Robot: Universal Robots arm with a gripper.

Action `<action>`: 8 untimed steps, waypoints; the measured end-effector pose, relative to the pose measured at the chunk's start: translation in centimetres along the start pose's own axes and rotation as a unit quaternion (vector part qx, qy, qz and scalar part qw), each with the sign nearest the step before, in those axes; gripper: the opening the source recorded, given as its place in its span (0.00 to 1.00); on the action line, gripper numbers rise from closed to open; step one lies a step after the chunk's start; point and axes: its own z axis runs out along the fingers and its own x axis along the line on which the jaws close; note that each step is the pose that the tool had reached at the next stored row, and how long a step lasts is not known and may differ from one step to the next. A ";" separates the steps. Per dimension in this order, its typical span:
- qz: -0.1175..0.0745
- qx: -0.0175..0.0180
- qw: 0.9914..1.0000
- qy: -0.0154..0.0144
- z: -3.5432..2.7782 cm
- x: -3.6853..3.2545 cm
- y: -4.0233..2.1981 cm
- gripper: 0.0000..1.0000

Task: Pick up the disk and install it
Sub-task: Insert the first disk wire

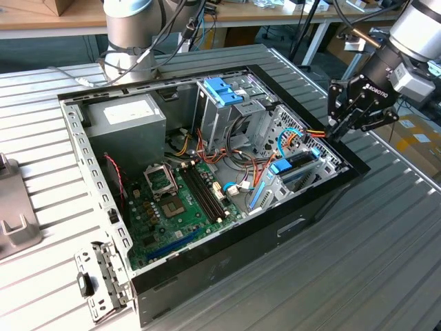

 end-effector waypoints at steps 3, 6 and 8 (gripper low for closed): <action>0.000 0.000 1.000 0.000 -0.01 0.00 0.00 0.18; 0.000 0.000 1.000 0.000 0.01 0.00 0.00 0.18; 0.000 0.000 1.000 0.000 0.01 0.00 0.00 0.18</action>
